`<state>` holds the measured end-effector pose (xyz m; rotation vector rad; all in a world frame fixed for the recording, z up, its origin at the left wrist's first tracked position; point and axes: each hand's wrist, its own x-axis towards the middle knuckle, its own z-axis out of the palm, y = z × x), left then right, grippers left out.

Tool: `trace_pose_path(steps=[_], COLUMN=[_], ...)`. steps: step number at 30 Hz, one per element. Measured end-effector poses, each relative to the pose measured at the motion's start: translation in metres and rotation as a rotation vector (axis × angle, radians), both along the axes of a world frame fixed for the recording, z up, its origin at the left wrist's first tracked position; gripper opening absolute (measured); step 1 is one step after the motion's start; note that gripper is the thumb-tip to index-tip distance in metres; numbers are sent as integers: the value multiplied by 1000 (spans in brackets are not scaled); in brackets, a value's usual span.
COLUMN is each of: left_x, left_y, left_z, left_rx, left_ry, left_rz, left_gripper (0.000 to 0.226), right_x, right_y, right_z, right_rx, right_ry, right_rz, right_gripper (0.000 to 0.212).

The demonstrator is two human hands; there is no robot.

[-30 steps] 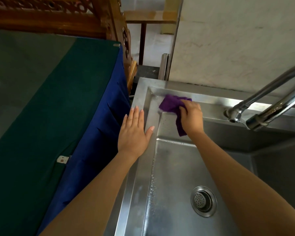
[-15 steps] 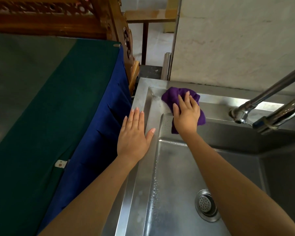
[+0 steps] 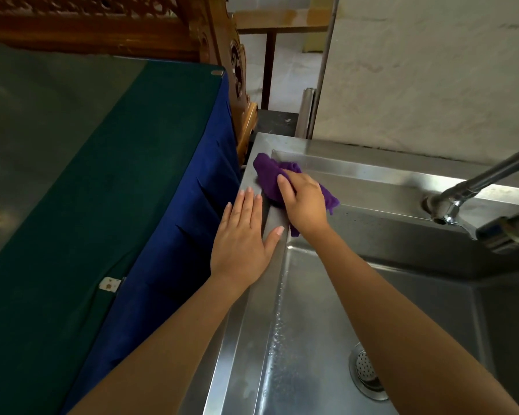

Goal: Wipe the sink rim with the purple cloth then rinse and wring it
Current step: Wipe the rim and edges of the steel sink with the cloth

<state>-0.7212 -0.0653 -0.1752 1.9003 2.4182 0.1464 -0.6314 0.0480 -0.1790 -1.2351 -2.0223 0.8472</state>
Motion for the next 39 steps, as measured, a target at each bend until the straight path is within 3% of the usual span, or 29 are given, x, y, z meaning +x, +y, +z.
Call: trace_pose_path(steps=[4,7,10,13,15,21,26,31,35,39], left_x=[1,0,0,0,0,-4,2,6,5,4], left_y=[-1,-2,-2,-1,-1,-6,-52,-95,-100,-108], left_z=[2,2,1,2,1,3,6,5,6,6], left_rx=[3,0,-2,-16,-22,-46,-26,-43,-63,-32], left_ry=[-30,-20,1,15,31,-14,-59,-69,17,-46], left_rz=[-6,-4,-13,-10,-4,-33,24,18,18,-12], left_gripper=[74,73,72,75,80,83,85,85,76,75], right_x=[11,9,-4,-19,-27,-25,-6,-7,-22,-19], right_y=[9,35,56,52,39,2,-18,0,-16,-33], right_z=[16,38,37,8,-2,-3,6,8,-6,-6], right_rx=[-211,-112,-109,114,210,140,-59,247,152,156], right_ry=[254,307,92,-367,-450,-394,-87,-337,-351,-332], right_rz=[-47,-132,-20,186,247,241,256,245,207,190], right_gripper=[28,33,39,47,48,49,42,45,49,49])
